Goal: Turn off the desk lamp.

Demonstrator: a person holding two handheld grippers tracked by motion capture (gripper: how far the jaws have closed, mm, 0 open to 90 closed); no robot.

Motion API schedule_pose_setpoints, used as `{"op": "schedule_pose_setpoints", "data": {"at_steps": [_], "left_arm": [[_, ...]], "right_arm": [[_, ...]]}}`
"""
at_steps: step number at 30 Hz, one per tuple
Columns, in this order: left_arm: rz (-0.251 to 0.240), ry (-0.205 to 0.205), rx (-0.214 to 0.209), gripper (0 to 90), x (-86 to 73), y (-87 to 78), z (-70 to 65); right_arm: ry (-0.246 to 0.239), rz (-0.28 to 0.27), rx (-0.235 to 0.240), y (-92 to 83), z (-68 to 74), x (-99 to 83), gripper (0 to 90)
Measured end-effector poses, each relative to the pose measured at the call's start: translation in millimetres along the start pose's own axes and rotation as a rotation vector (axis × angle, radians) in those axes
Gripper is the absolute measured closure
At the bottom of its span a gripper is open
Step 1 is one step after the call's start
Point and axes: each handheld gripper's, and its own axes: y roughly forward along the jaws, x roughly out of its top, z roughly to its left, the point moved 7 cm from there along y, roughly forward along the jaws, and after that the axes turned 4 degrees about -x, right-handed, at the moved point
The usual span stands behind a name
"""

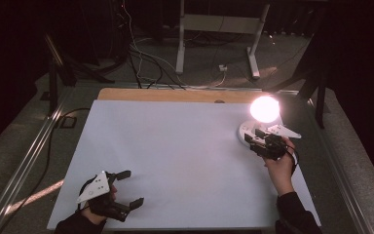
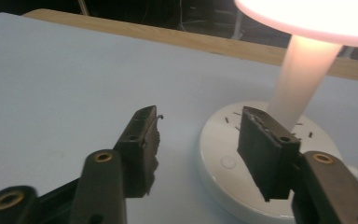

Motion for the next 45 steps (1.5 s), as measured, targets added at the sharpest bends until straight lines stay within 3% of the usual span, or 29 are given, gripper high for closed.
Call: {"op": "schedule_pose_setpoints", "data": {"at_steps": [7,16,24,45], "left_arm": [[-0.003,-0.003,-0.001,0.5,0.2,-0.3,0.1],[-0.005,-0.006,-0.001,0.5,0.2,-0.1,0.2],[-0.003,-0.005,0.002,0.5,-0.2,0.2,0.6],[0.001,-0.009,0.001,0.5,-0.5,0.0,1.1]], "right_arm": [[0.009,0.033,-0.049,3.0,-11.1,-3.6,79.0],[-0.003,0.076,-0.102,12.4,-18.3,-11.3,89.2],[0.004,0.124,-0.080,24.7,-17.0,-19.5,90.0],[0.008,0.147,-0.101,41.5,-16.2,-20.9,90.0]]}}
